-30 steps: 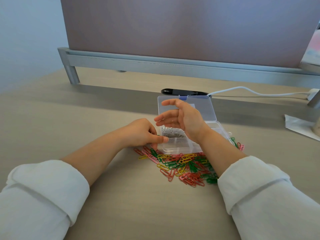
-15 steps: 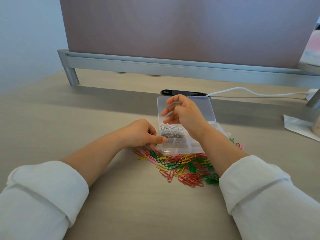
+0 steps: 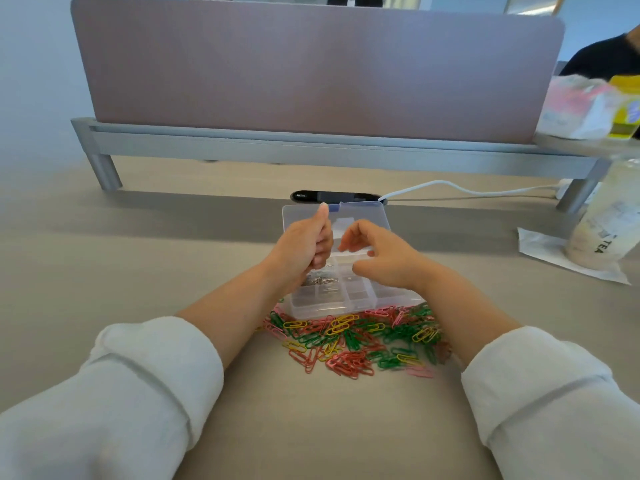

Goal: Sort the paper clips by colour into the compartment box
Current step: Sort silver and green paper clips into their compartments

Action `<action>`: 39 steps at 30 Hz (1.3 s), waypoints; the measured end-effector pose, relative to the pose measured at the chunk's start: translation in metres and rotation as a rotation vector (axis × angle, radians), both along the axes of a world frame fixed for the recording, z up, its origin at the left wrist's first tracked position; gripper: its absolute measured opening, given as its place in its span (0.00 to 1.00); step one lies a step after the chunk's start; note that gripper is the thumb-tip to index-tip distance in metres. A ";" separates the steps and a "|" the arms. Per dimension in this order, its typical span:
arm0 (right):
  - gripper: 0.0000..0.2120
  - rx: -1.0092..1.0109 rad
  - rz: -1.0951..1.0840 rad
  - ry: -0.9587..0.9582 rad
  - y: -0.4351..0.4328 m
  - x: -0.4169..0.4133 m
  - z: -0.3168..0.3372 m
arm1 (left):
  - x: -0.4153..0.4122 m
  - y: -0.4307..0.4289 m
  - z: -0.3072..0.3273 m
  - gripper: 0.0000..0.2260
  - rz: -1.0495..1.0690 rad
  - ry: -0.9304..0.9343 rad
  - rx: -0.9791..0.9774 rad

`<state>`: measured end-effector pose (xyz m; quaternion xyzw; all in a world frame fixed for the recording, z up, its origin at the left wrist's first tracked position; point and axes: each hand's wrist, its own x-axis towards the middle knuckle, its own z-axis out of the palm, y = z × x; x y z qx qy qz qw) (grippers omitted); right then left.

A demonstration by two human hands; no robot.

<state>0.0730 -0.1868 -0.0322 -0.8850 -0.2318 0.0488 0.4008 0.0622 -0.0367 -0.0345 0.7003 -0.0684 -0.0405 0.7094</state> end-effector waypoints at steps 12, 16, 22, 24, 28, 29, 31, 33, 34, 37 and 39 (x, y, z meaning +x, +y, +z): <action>0.28 -0.057 0.107 0.041 -0.009 -0.007 -0.009 | 0.002 0.001 -0.015 0.14 0.050 -0.186 0.051; 0.28 -0.059 0.102 0.030 -0.010 -0.006 -0.010 | 0.000 0.000 -0.011 0.16 0.042 -0.164 0.030; 0.25 -0.076 0.098 0.006 -0.009 -0.005 -0.012 | -0.001 0.004 -0.010 0.15 0.045 -0.146 0.012; 0.25 -0.079 0.097 -0.003 -0.009 -0.005 -0.013 | -0.001 0.005 -0.010 0.15 0.027 -0.138 0.015; 0.27 -0.078 0.097 -0.008 -0.008 -0.005 -0.012 | -0.004 0.009 -0.008 0.17 -0.029 -0.133 0.020; 0.27 -0.077 0.097 -0.007 -0.008 -0.005 -0.012 | -0.004 0.010 -0.008 0.17 -0.045 -0.134 0.026; 0.27 -0.074 0.095 -0.007 -0.008 -0.005 -0.013 | -0.004 0.012 -0.009 0.18 -0.073 -0.138 0.044; 0.27 -0.073 0.092 -0.009 -0.008 -0.005 -0.013 | -0.003 0.012 -0.011 0.17 -0.087 -0.144 0.045; 0.27 -0.073 0.092 -0.010 -0.008 -0.004 -0.014 | -0.003 0.012 -0.011 0.16 -0.090 -0.150 0.035; 0.27 -0.074 0.093 -0.018 -0.008 -0.004 -0.014 | -0.003 0.011 -0.012 0.16 -0.088 -0.174 0.012; 0.27 -0.070 0.095 -0.020 -0.008 -0.003 -0.014 | -0.003 0.011 -0.011 0.15 -0.089 -0.183 0.017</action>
